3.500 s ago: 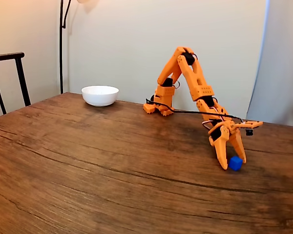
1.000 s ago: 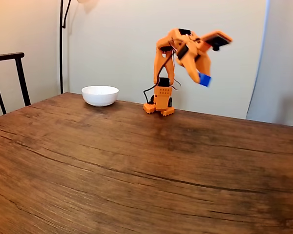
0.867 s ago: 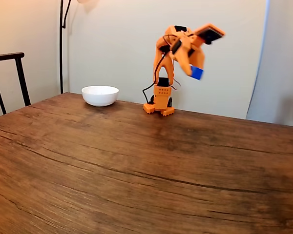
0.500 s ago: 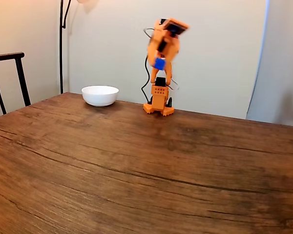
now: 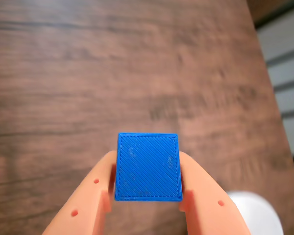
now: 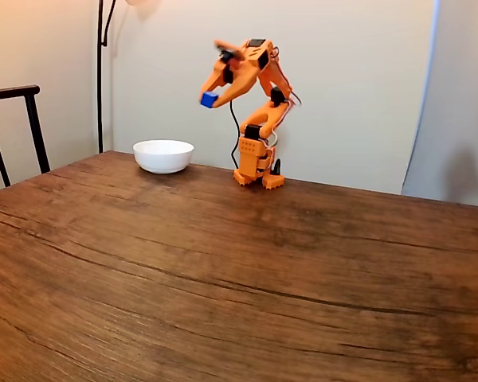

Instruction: Grasp the cube and drop it in the bowl

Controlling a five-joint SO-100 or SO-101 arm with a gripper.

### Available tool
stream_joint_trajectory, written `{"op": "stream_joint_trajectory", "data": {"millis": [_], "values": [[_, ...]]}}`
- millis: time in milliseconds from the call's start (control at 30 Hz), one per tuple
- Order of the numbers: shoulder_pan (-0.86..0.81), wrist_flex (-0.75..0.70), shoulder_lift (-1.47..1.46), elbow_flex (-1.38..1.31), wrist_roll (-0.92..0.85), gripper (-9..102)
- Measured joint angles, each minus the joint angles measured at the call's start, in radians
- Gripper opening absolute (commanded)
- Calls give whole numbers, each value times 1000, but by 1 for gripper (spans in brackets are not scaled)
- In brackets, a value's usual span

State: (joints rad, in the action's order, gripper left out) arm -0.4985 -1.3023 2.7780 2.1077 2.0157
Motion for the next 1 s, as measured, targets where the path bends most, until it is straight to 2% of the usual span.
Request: {"op": "stream_joint_trajectory", "data": {"millis": [167,433,800,1000], "values": [[-225,-67,140,81,-3,8],[-531,-37,189,179,9,8],[-865,403,173,420,-2,8],[-1009,548,172,614,-2,8]]}}
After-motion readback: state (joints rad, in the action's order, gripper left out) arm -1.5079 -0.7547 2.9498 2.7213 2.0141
